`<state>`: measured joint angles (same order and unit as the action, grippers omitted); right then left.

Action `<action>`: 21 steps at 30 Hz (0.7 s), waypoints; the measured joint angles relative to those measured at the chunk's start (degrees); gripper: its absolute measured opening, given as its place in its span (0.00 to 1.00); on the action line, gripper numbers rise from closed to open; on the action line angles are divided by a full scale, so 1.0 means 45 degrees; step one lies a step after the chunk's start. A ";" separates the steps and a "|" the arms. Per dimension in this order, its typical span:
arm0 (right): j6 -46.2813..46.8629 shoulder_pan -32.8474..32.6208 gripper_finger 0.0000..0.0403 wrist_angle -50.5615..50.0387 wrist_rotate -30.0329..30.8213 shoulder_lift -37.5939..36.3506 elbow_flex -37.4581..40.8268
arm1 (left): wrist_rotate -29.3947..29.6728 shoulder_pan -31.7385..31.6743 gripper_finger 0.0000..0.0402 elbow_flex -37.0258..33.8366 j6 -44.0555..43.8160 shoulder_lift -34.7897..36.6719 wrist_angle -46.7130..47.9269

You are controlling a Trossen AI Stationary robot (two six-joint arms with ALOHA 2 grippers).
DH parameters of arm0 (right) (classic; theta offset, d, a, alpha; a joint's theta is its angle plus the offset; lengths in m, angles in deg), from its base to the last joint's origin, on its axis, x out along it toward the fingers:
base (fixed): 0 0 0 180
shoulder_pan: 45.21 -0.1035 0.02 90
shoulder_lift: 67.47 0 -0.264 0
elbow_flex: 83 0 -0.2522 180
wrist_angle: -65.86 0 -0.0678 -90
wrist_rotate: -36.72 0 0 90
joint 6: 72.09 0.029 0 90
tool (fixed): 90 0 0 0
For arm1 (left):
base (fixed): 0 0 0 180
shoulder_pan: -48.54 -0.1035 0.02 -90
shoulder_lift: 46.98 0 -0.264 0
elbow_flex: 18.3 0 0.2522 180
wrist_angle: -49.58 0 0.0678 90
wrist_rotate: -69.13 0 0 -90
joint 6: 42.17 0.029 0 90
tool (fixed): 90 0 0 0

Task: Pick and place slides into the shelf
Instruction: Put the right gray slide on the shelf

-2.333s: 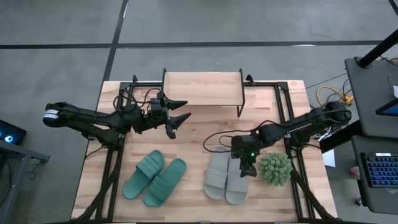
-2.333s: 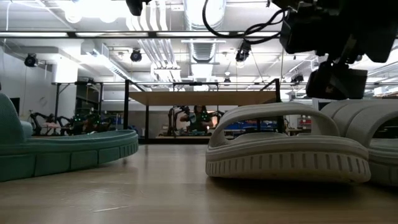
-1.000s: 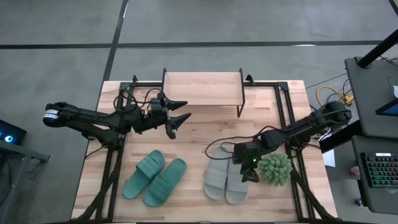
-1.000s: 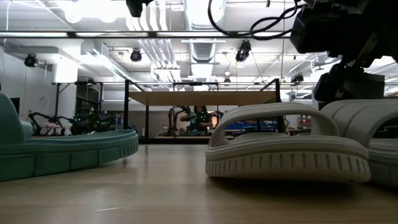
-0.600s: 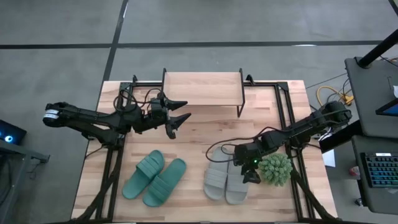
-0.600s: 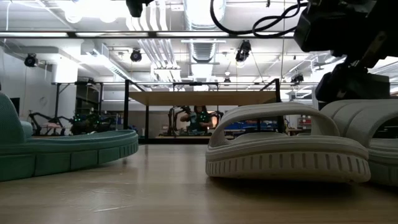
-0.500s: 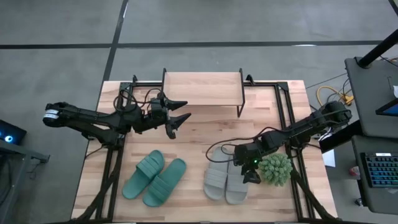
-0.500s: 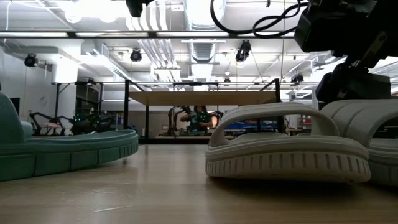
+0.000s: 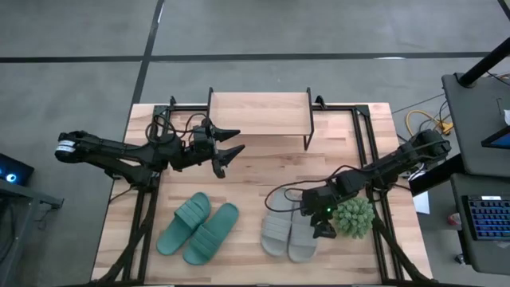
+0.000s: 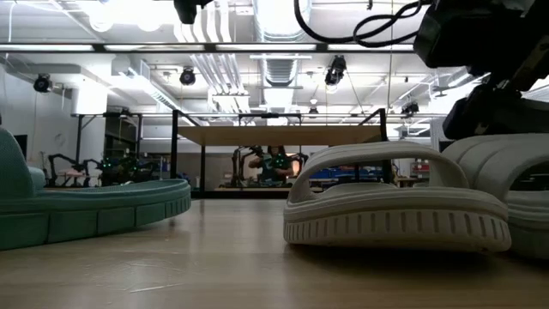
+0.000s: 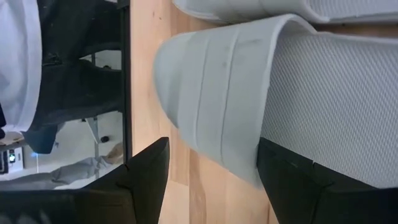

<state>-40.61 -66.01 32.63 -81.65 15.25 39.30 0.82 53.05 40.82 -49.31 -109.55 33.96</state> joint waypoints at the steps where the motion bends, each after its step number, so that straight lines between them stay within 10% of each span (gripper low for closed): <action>1: -0.0003 -0.0023 0.56 0.0101 0.0000 0.0000 0.0019 | 0.0001 -0.0004 0.61 -0.0005 0.0000 0.0000 0.0003; 21: 0.1099 -0.0050 0.56 0.1730 0.0316 0.0010 0.1204 | 0.0001 -0.0004 0.61 -0.0005 0.0005 0.0000 -0.0001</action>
<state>-35.66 -66.24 40.41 -80.23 15.30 44.72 0.82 53.03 40.80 -49.28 -109.55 33.96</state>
